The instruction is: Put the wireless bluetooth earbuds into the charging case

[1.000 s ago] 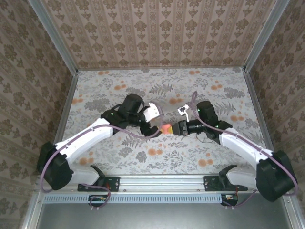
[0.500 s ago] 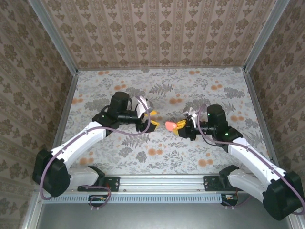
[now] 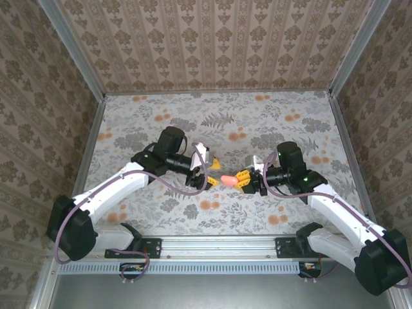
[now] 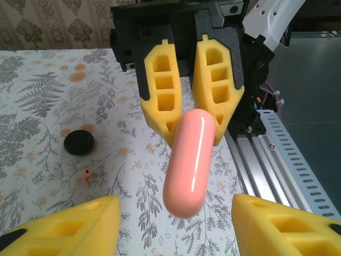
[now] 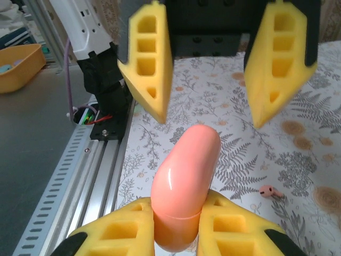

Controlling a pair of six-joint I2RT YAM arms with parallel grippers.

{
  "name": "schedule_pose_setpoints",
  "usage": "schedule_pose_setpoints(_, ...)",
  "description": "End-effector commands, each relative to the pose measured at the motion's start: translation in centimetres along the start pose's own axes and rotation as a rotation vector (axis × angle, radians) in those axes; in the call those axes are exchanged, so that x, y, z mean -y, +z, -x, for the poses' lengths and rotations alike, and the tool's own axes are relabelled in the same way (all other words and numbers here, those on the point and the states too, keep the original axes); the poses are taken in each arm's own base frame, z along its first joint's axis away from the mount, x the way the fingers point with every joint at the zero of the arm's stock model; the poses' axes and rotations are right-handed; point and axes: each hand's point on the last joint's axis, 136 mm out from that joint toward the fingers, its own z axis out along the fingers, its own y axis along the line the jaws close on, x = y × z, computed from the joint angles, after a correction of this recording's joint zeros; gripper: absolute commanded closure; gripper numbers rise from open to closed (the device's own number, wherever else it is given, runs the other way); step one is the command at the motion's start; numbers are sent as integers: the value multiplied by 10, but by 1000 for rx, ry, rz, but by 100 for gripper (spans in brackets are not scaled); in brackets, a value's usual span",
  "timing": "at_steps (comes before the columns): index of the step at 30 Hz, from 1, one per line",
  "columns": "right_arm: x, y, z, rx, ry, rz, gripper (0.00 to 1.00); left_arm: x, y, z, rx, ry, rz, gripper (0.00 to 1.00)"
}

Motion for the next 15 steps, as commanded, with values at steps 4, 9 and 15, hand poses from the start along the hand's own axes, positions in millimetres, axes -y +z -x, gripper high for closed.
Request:
schedule_pose_setpoints(4, -7, 0, 24, 59, -100, 64, 81, 9, 10, 6, -6, 33, -91, 51)
schedule_pose_setpoints(9, -7, 0, 26, 62, -103, 65, 82, 13, 15, 6, -13, 37, -115, 60)
schedule_pose_setpoints(15, -5, 1, 25, 60, -104, 59, 81, 18, 18, 6, -19, 40, -135, 76)
